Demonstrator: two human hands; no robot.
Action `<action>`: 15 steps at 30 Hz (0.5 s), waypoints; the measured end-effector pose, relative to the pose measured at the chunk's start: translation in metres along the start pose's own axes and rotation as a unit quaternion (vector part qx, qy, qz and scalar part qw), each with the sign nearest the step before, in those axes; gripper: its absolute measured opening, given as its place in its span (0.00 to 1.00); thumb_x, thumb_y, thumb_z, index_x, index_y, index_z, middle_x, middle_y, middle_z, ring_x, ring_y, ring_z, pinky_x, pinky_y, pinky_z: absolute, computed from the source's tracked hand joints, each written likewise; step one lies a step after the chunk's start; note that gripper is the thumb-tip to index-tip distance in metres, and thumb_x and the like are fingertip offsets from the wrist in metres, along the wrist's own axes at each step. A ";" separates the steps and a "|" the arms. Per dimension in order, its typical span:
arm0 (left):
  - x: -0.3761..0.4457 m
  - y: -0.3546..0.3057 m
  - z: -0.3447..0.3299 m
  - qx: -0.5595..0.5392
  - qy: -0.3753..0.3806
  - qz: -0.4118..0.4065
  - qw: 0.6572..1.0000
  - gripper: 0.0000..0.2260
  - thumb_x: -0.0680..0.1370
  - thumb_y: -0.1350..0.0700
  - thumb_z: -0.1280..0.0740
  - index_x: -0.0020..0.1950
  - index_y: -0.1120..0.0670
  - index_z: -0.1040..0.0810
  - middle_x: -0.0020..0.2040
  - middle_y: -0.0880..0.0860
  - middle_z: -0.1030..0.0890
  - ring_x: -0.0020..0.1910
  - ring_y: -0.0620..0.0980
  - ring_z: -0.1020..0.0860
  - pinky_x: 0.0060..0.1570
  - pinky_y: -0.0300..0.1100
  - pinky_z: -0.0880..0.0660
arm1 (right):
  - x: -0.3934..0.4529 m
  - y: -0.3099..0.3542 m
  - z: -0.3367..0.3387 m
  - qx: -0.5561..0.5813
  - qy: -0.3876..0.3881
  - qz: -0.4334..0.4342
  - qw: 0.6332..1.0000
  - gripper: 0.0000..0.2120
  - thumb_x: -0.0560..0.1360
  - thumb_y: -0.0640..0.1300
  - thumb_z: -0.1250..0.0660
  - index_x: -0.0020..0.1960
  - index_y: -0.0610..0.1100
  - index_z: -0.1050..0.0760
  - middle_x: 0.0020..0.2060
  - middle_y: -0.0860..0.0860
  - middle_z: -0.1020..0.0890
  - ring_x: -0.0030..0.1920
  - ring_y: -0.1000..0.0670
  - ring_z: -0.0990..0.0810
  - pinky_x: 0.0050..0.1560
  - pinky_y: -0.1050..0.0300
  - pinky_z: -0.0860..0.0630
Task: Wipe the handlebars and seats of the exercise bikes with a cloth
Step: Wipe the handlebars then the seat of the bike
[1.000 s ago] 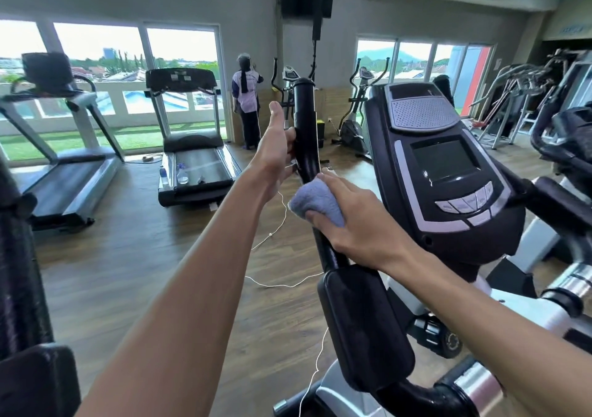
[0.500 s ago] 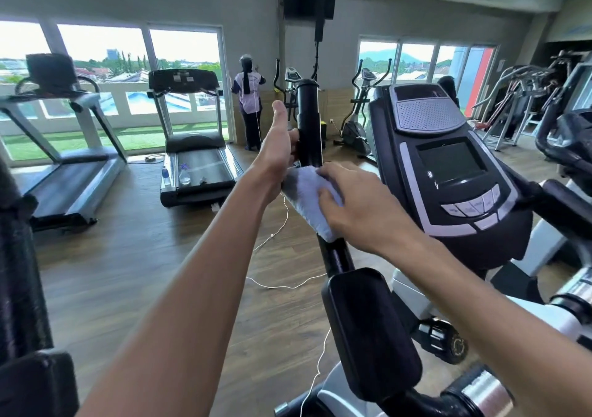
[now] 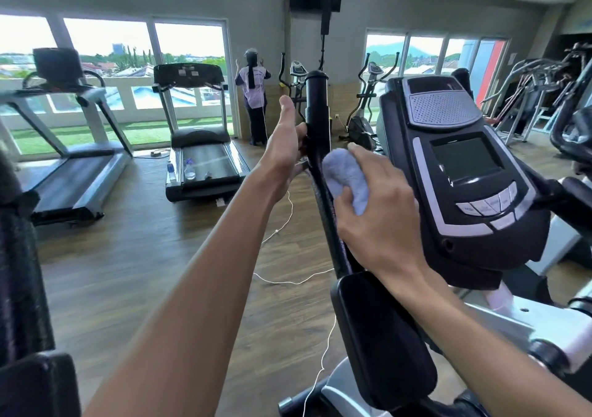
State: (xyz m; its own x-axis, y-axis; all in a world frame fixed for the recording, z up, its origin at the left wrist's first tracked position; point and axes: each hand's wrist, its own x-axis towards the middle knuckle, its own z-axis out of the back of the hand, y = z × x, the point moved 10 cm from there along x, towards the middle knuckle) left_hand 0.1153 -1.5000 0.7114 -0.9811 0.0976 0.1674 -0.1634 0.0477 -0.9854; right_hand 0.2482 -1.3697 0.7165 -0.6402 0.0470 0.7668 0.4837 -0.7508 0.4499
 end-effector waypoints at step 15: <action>-0.010 -0.001 0.001 -0.024 -0.002 -0.007 1.000 0.38 0.82 0.30 0.60 0.51 0.49 0.15 0.49 0.46 0.12 0.49 0.42 0.15 0.62 0.45 0.25 | 0.035 0.011 -0.076 -0.166 0.226 0.047 0.959 0.38 0.79 0.54 0.54 0.83 0.37 0.57 0.82 0.40 0.59 0.81 0.44 0.67 0.80 0.47 0.68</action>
State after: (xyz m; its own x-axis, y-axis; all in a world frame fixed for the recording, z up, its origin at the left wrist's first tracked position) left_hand 0.1251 -1.5021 0.7105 -0.9791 0.0922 0.1813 -0.1724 0.0973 -0.9802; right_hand 0.1852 -1.4261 0.7137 -0.8322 -0.2650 0.4871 0.3832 -0.9097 0.1597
